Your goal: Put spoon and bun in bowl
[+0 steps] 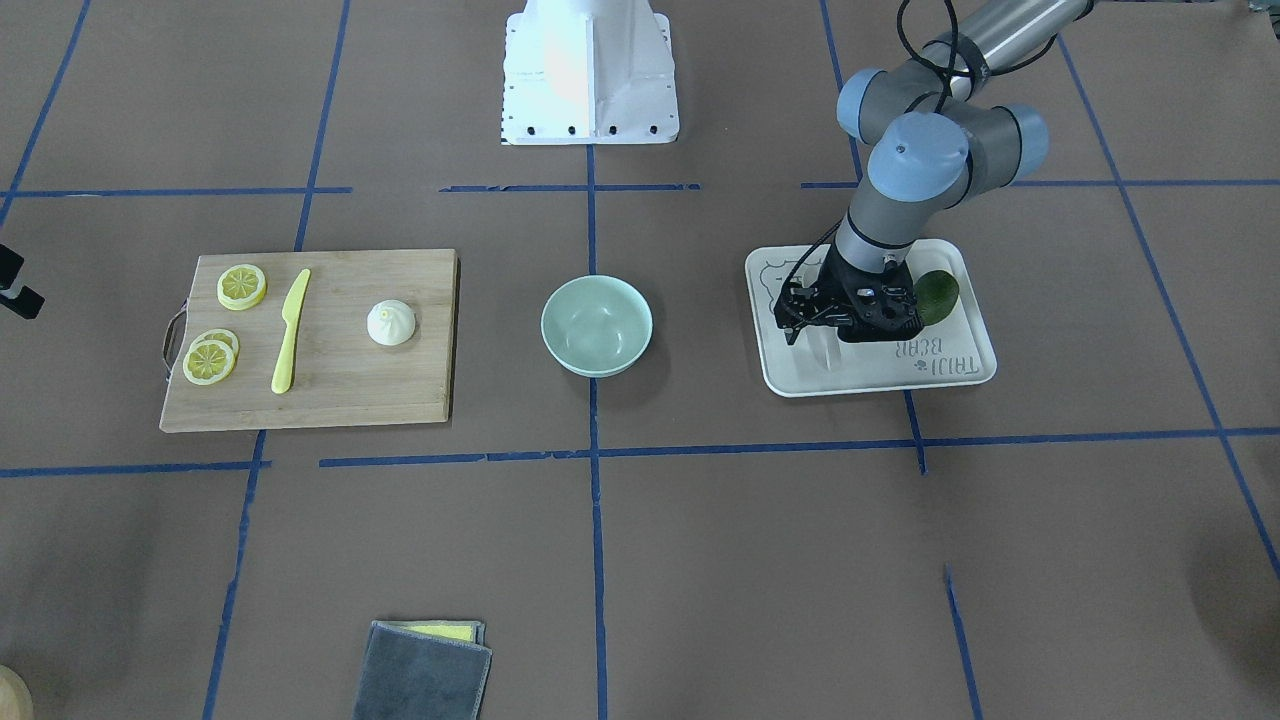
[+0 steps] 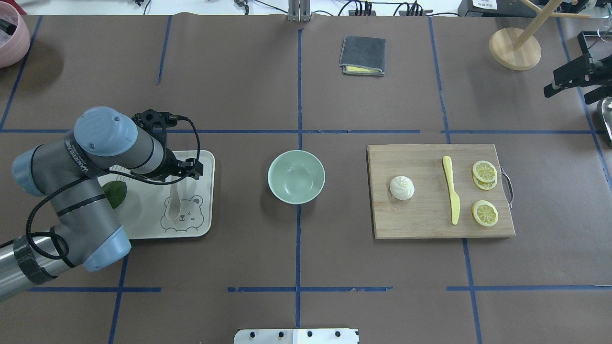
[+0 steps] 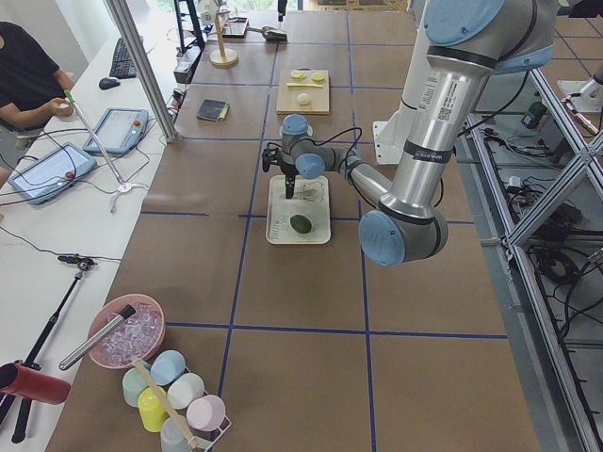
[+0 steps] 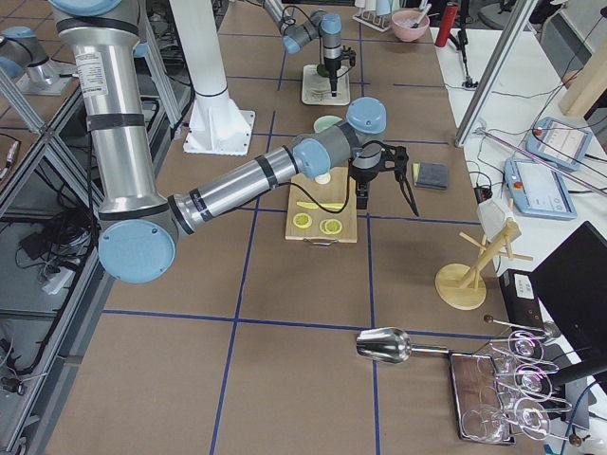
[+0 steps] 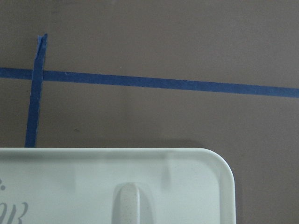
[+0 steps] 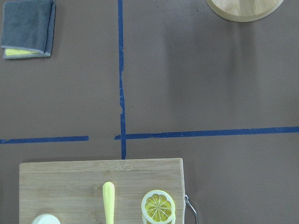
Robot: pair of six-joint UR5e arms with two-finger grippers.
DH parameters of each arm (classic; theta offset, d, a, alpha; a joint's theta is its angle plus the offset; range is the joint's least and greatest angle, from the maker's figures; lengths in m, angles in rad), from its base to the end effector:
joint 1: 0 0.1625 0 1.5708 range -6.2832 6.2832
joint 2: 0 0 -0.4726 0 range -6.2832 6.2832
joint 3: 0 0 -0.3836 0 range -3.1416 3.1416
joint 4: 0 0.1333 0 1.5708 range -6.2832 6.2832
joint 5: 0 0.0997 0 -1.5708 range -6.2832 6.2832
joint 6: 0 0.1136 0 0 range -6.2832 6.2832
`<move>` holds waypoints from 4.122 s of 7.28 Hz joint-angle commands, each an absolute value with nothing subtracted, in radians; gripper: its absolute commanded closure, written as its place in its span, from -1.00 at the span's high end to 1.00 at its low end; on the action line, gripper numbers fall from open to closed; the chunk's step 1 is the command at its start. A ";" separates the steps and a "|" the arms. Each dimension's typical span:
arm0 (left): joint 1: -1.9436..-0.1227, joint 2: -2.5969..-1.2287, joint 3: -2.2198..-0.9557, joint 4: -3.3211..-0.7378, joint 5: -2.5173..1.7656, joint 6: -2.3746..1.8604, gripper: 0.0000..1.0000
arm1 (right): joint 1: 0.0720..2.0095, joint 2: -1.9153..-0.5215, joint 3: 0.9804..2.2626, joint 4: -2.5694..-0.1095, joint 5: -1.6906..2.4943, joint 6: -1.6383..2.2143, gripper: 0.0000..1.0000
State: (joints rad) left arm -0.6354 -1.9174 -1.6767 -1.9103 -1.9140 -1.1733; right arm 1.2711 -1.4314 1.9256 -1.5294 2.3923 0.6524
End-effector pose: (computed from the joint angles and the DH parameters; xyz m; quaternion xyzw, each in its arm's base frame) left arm 0.4681 -0.4633 0.4435 0.0507 0.4083 -0.0425 0.9105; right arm -0.1082 -0.5198 0.4642 0.0392 -0.4534 0.0511 0.8890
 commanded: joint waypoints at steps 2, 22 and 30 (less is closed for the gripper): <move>-0.626 -1.916 -1.680 -1.905 -1.907 -1.175 0.59 | 1.253 -1.417 1.928 -1.529 2.390 0.661 1.00; -0.706 -2.006 -1.882 -1.680 -1.998 -1.286 -1.00 | 0.614 -1.302 1.919 -1.392 1.884 1.218 1.00; -0.696 -2.146 -1.864 -1.683 -1.993 -1.445 -1.00 | 0.574 -1.221 1.764 -1.356 1.836 1.206 0.22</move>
State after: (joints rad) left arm -0.6974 -2.1337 -1.8672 -1.6812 -1.9927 -1.4291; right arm 0.5722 -1.2195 1.7668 -1.3532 1.8341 1.2071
